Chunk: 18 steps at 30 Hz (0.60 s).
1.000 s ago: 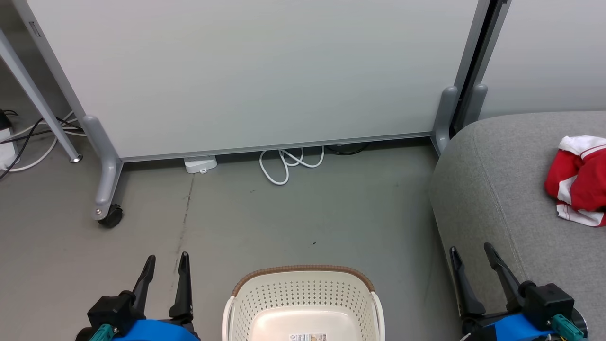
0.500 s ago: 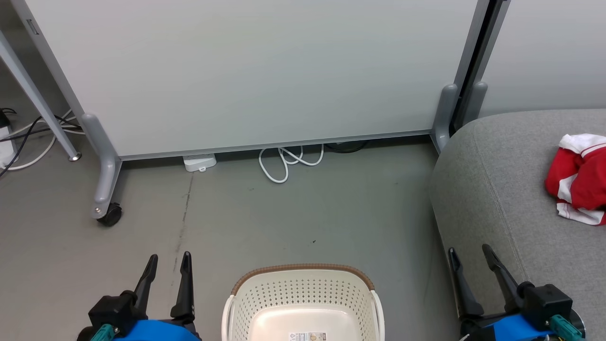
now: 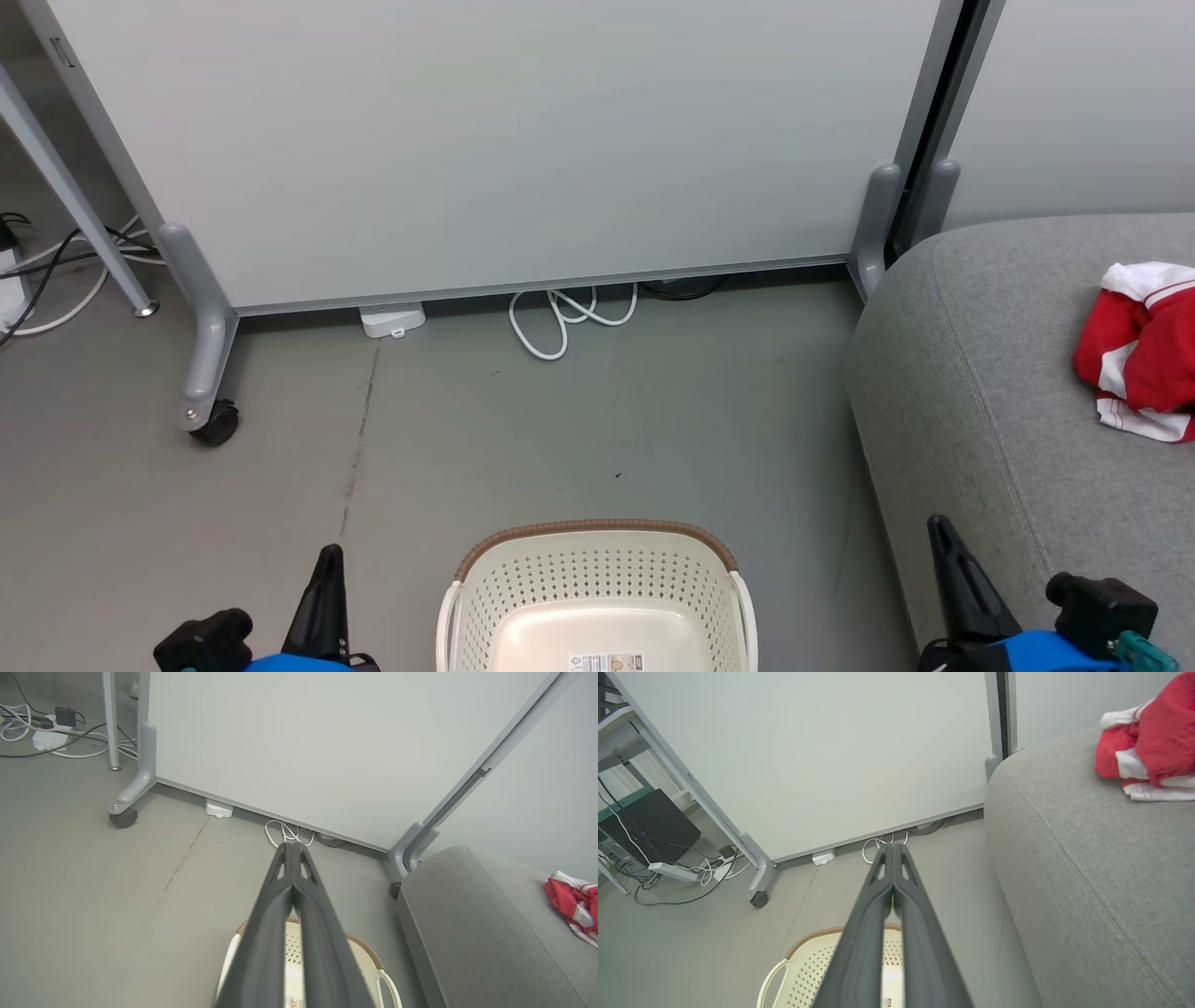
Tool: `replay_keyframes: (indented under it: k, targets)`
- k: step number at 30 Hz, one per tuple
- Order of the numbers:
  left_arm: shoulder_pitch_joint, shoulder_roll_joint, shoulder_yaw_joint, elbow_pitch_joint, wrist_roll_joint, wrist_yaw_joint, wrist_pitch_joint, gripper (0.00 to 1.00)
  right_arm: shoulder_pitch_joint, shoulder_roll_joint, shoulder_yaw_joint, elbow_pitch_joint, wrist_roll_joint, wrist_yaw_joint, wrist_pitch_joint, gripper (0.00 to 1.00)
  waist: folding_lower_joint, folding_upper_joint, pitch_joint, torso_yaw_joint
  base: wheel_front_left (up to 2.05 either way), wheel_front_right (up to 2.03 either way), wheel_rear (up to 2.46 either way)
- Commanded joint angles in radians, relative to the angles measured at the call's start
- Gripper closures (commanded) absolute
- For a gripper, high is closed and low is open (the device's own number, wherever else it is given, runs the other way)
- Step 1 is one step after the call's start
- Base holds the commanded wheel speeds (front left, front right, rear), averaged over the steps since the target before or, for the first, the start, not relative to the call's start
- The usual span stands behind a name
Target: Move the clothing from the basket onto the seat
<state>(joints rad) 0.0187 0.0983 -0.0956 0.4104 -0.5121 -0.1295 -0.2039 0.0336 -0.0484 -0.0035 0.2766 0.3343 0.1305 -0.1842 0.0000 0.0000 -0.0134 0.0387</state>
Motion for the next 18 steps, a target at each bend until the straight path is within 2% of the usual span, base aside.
replay_keyframes:
  k: [1, 18]
  targets:
    - [-0.032, 0.003, 0.014, -0.023, -0.040, 0.000, 0.008, 1.00, -0.025, -0.001, -0.007, -0.017, 0.049, 0.000, 0.011, 1.00, 0.0000, 0.0000, 0.000, -0.001, 0.00, 0.00, 0.00]
    - [-0.057, -0.009, 0.060, -0.058, -0.284, 0.000, 0.080, 1.00, -0.055, -0.002, -0.031, -0.022, 0.332, 0.000, 0.077, 1.00, 0.0000, 0.0000, 0.003, -0.006, 0.00, 0.00, 0.00]
